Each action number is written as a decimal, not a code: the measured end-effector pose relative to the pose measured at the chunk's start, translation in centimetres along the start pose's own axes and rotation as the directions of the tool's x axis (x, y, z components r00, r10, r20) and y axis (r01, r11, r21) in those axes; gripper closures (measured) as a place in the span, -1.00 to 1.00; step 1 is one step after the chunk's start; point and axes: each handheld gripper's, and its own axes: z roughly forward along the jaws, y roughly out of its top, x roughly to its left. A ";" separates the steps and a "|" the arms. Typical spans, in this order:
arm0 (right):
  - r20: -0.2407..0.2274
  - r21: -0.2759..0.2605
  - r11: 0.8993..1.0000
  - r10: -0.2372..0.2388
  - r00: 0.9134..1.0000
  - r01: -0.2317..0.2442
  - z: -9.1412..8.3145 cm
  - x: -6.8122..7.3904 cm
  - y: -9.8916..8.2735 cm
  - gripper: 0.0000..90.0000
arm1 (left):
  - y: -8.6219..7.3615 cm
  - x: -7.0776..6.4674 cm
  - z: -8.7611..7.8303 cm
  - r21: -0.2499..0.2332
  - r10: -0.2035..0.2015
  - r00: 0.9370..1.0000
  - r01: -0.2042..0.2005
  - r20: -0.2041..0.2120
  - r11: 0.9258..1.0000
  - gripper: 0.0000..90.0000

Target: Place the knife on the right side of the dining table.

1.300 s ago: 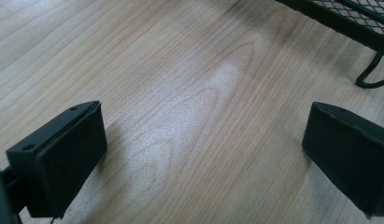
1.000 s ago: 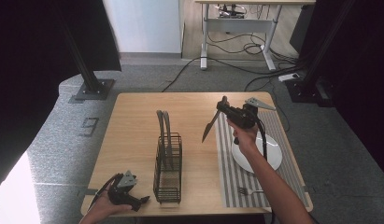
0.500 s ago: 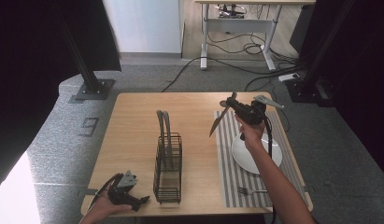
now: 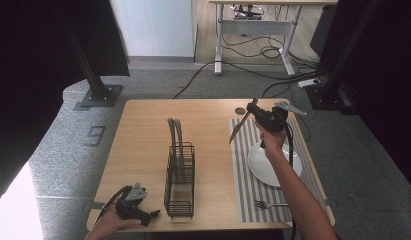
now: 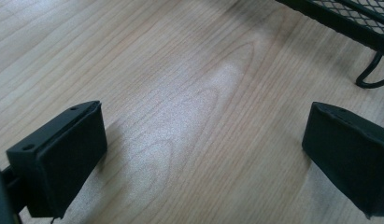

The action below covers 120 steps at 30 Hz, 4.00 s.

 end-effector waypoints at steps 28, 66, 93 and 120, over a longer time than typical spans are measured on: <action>0.155 -0.016 1.000 -0.004 0.988 0.006 2.4 -3.5 0.3 0.85 | 0.0 0.0 0.0 0.000 0.001 1.000 -0.001 0.000 1.000 -1.00; 0.234 0.005 1.000 0.025 0.972 -0.027 0.5 -6.4 -1.0 0.81 | 0.0 0.0 0.0 0.000 0.001 1.000 -0.001 0.000 1.000 -1.00; 0.309 0.078 0.995 0.035 0.950 -0.062 -0.7 -8.4 -1.0 0.70 | 0.0 0.0 0.0 0.000 0.001 1.000 -0.001 0.000 1.000 -1.00; 0.366 0.112 0.982 0.101 0.925 -0.152 -2.3 -11.9 -2.4 0.53 | 0.0 0.0 0.0 0.000 0.001 1.000 -0.001 0.000 1.000 -1.00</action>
